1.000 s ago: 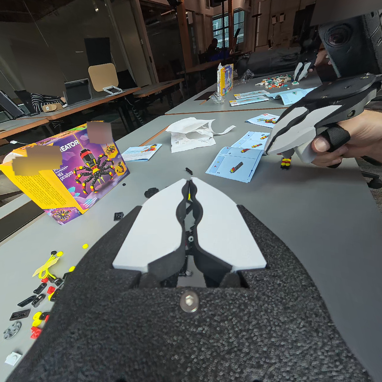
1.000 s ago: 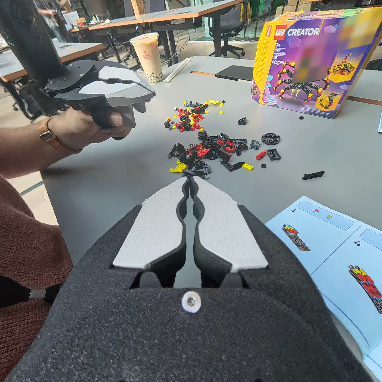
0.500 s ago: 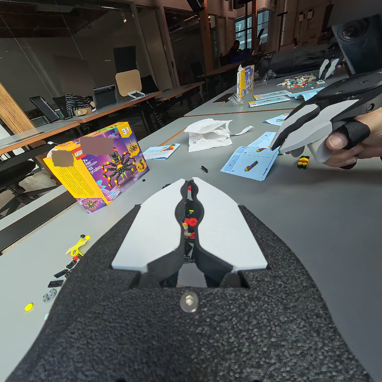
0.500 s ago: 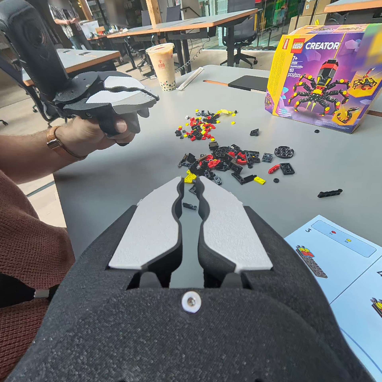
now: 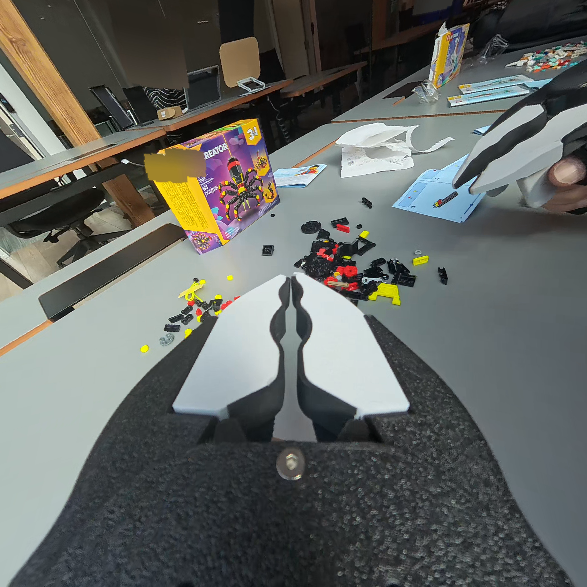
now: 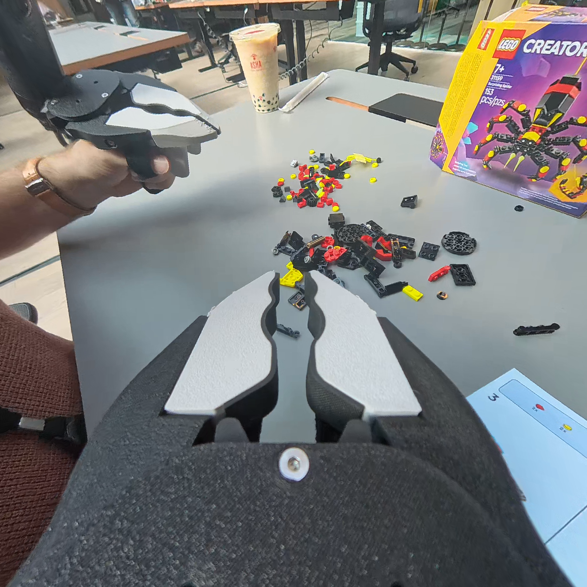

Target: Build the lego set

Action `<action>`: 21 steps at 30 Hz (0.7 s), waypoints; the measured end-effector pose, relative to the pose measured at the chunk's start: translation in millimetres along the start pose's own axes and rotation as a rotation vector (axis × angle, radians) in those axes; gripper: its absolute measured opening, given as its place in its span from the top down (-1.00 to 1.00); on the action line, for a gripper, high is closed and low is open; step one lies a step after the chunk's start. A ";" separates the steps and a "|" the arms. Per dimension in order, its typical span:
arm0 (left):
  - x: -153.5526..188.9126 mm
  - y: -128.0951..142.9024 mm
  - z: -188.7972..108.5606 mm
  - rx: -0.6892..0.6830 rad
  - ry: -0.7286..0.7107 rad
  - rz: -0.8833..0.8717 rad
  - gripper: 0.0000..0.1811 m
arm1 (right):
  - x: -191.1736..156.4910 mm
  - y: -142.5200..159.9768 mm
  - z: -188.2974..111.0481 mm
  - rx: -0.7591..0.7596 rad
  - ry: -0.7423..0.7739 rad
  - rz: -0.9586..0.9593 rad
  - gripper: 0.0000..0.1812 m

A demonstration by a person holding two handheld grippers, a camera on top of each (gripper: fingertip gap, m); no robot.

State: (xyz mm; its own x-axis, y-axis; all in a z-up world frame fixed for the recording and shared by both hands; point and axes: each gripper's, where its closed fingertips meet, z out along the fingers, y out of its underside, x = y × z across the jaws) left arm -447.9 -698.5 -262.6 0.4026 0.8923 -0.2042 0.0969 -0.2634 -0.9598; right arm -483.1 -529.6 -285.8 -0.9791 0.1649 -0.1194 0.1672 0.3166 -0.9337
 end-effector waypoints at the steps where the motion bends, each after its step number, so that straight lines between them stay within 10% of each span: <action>1: -5.9 1.4 -3.8 0.003 -0.018 -0.003 1.00 | 1.2 -2.5 2.2 0.001 0.000 -0.010 0.87; 21: -28.8 13.6 -17.6 0.015 -0.048 -0.048 1.00 | 6.4 -16.2 22.0 -0.010 -0.007 -0.051 1.00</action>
State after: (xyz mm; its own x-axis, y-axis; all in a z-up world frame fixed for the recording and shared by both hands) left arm -442.2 -734.3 -266.4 0.3538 0.9204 -0.1665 0.1016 -0.2148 -0.9714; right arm -494.6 -554.2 -278.9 -0.9871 0.1418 -0.0738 0.1179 0.3334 -0.9354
